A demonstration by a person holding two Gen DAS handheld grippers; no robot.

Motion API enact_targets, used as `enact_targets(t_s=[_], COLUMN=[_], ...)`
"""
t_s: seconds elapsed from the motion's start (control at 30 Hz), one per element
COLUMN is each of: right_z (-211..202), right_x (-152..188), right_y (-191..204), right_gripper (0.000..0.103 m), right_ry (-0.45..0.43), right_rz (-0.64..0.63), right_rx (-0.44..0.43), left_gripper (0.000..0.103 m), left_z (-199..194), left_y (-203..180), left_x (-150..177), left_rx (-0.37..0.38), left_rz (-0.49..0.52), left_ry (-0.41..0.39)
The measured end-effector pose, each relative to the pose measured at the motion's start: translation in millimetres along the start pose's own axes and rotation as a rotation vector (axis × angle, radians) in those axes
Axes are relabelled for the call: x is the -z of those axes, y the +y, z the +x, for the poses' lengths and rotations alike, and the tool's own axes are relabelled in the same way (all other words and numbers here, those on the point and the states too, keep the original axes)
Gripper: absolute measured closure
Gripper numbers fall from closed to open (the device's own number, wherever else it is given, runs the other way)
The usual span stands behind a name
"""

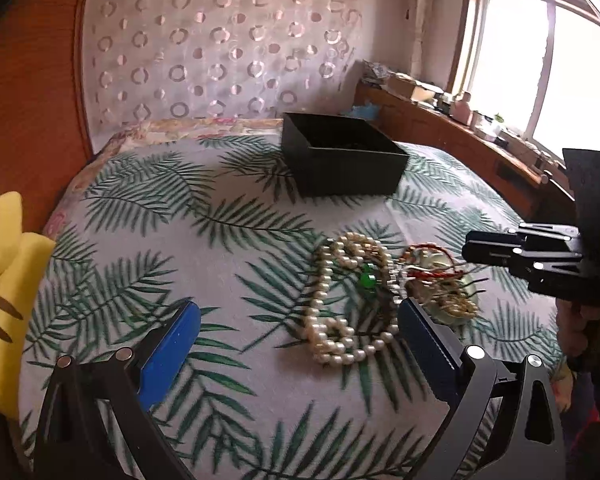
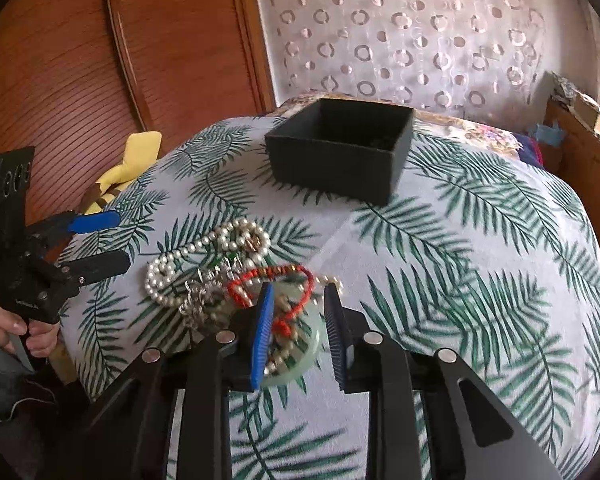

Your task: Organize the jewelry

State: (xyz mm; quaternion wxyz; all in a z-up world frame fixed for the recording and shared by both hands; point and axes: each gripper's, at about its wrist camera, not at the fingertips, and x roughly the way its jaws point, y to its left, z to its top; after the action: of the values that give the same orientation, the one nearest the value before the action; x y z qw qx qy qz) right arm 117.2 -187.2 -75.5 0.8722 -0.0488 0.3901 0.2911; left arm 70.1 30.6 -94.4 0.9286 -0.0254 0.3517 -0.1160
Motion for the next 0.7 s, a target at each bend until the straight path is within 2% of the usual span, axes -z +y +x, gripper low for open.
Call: enact_targets(t_s=[0.07, 0.17, 0.23, 0.3, 0.4, 0.6, 0.7], right_z=[-5, -12, -16, -16, -15, -8, -7], right_x=[5, 13, 17, 21, 26, 33, 34], right_y=[-4, -11, -13, -16, -19, -25, -25], right_gripper=[0.075, 0.075, 0.075, 0.075, 0.075, 0.075, 0.075], right_ry=[-0.005, -0.011, -0.012, -0.012, -0.01, -0.002, -0.005], right_rz=[0.009, 0.03, 0.036, 0.04, 0.05, 0.075, 0.081], right_rx=[0.02, 0.029, 0.038, 0.04, 0.046, 0.036, 0.03], left_gripper=[0.008, 0.025, 0.041, 0.05, 0.051, 0.052, 0.066], left_z=[2, 8, 15, 21, 33, 52, 57], left_y=[-7, -21, -30, -39, -53, -59, -60], left_x=[-1, -4, -6, -7, -9, -13, -15], left_rx=[0.029, 0.079, 0.12, 0.14, 0.162, 0.146, 0.129], left_rz=[0.008, 0.026, 0.038, 0.05, 0.066, 0.055, 0.057], left_ry=[0.006, 0.021, 0.041, 0.06, 0.085, 0.12, 0.129])
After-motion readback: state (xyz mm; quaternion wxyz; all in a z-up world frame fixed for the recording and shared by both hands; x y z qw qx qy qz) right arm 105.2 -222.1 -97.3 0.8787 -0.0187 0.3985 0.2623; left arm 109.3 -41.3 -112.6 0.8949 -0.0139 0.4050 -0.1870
